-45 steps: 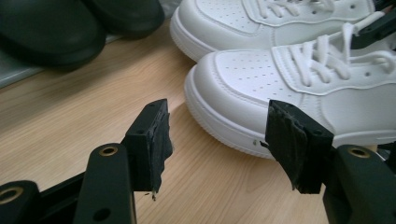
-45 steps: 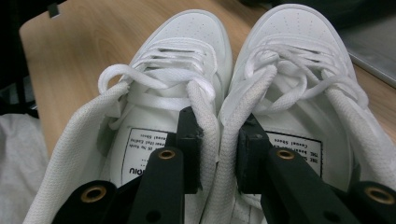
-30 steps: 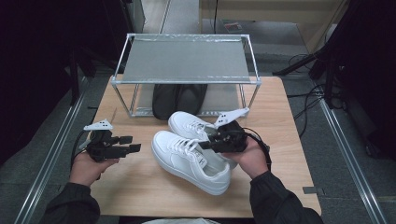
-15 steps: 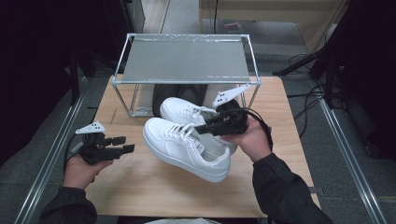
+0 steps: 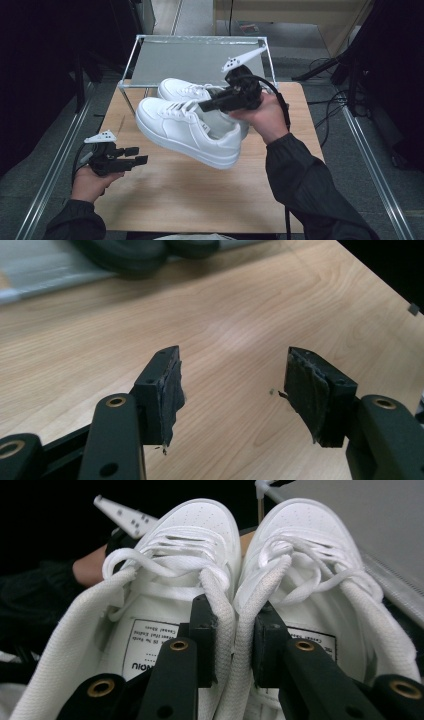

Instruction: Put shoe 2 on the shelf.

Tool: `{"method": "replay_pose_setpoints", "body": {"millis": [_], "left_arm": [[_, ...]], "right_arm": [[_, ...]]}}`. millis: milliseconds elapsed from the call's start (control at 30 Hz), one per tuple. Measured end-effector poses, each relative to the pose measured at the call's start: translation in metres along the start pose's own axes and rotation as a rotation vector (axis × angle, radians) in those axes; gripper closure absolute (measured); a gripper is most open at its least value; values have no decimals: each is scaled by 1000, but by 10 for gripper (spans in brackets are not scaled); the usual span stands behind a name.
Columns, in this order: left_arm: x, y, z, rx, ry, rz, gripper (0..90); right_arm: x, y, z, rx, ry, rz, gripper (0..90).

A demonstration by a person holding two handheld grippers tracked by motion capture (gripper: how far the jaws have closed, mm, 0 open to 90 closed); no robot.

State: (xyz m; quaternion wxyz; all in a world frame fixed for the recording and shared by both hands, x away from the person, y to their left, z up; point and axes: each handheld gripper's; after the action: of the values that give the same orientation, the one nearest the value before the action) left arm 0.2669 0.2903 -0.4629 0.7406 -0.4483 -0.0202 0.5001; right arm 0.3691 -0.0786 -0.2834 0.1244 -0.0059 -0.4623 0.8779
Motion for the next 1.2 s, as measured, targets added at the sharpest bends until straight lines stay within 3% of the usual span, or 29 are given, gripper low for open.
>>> {"method": "replay_pose_setpoints", "body": {"millis": [100,233,433,500,700,933,1200], "left_arm": [[-3,0,-4,17,11,-11,402],[-4,0,-5,28,20,-20,401],[-4,0,-8,36,25,-24,400],[-5,-1,-9,35,26,-23,400],[-7,-1,-12,48,32,-38,400],[-8,-4,-13,34,60,-36,401],[-10,-11,-21,40,101,-43,401]], "right_arm": [[-9,-14,-3,-1,10,-10,780],[-9,-24,-5,4,46,30,783],[-20,-35,-4,11,60,-25,783],[-24,-42,-5,15,89,-49,782],[-43,-62,-14,30,229,-88,782],[-73,-80,-31,43,435,-194,781],[-102,-97,-53,14,632,-378,779]]}}
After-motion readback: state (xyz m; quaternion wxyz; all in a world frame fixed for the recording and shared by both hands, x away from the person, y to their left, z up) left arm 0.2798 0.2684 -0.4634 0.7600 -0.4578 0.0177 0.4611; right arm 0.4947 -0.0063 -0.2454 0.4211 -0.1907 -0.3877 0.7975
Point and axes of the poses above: each handheld gripper's, and its own axes: z roughly backward along the jaws, y roughly out of its underside, x roughly to its left, and after that the axes turned 8 degrees about z, right-handed
